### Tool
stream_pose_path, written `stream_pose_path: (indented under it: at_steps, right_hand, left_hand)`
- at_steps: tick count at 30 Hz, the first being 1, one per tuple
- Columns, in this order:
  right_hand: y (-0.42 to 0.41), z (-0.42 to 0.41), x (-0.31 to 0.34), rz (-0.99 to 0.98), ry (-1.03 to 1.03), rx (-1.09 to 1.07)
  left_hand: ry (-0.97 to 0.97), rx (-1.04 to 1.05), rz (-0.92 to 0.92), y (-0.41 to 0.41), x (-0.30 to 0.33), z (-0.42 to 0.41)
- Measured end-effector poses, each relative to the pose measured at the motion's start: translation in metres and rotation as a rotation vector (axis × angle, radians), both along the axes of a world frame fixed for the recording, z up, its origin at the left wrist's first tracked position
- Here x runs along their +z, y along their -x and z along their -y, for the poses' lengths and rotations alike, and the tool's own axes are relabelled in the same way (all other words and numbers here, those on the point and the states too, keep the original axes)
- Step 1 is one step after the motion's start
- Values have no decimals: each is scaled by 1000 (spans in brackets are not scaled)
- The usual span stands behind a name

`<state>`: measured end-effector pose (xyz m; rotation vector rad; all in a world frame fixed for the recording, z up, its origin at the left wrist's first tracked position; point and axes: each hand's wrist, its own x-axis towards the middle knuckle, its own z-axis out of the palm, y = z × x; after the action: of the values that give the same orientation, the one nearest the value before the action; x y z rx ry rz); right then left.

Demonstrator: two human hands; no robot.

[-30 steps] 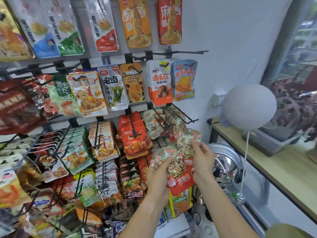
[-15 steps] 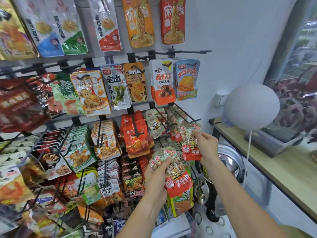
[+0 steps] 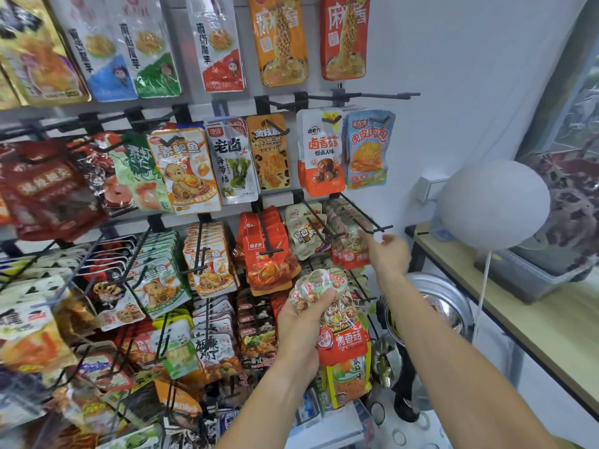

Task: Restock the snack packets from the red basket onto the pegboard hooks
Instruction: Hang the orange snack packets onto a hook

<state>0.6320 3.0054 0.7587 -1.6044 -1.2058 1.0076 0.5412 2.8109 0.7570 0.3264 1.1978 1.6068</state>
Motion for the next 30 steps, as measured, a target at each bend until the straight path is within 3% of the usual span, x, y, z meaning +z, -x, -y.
stream_pose_path:
  at_steps: [3, 5, 7, 15, 30]
  right_hand:
    - [-12, 59, -8, -176, -81, 86]
    - [-16, 99, -17, -335, 37, 343]
    - [-20, 116, -31, -364, 107, 483]
    - [-44, 87, -21, -541, 16, 191]
    - [-39, 41, 14, -424, 9, 196]
  left_hand:
    - [-28, -3, -37, 3, 0, 0]
    - [-37, -2, -54, 1, -3, -2]
    - [-42, 5, -83, -2, -8, -5]
    - [46, 58, -76, -20, -14, -10]
    - [12, -9, -66, -13, -14, -2]
